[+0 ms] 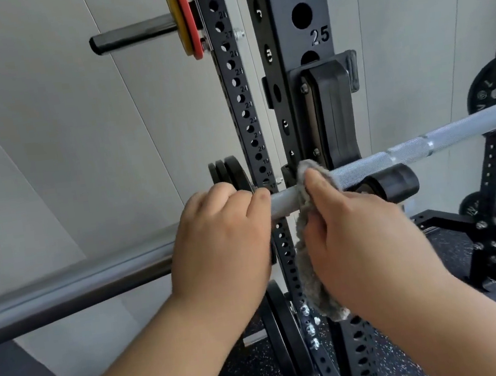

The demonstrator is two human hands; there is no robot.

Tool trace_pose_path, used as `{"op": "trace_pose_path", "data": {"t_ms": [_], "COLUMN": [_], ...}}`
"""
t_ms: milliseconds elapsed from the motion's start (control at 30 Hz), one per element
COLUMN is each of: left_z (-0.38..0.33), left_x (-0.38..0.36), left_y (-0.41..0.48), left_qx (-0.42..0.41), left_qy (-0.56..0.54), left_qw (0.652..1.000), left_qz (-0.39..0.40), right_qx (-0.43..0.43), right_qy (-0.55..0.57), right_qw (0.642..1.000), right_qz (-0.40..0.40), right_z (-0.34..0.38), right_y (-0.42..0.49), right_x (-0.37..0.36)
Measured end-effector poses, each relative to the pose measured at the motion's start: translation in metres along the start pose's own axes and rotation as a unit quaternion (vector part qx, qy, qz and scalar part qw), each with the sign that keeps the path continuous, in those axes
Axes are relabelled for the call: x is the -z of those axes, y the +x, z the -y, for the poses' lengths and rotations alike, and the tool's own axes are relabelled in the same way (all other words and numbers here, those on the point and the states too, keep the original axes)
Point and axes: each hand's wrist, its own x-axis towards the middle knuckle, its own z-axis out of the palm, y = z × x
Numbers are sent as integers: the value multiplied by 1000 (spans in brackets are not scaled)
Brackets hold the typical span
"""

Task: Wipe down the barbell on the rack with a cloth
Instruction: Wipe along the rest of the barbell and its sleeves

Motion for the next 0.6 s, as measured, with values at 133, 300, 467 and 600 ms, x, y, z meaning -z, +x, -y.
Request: {"op": "trace_pose_path", "data": {"t_ms": [133, 300, 467, 600], "left_z": [26, 39, 40, 40], "left_x": [23, 30, 36, 40], "left_y": [13, 20, 22, 19], "left_qx": [62, 133, 122, 109], "left_qy": [-156, -182, -184, -164], "left_qw": [981, 955, 950, 945], "left_qz": [100, 192, 223, 261], "right_qx": [56, -8, 51, -17], "right_qy": [55, 5, 87, 62], "right_qw": [995, 999, 987, 997], "right_qz": [57, 44, 122, 34], "right_z": [1, 5, 25, 14], "right_y": [-6, 1, -2, 4], "right_x": [1, 6, -3, 11]}}
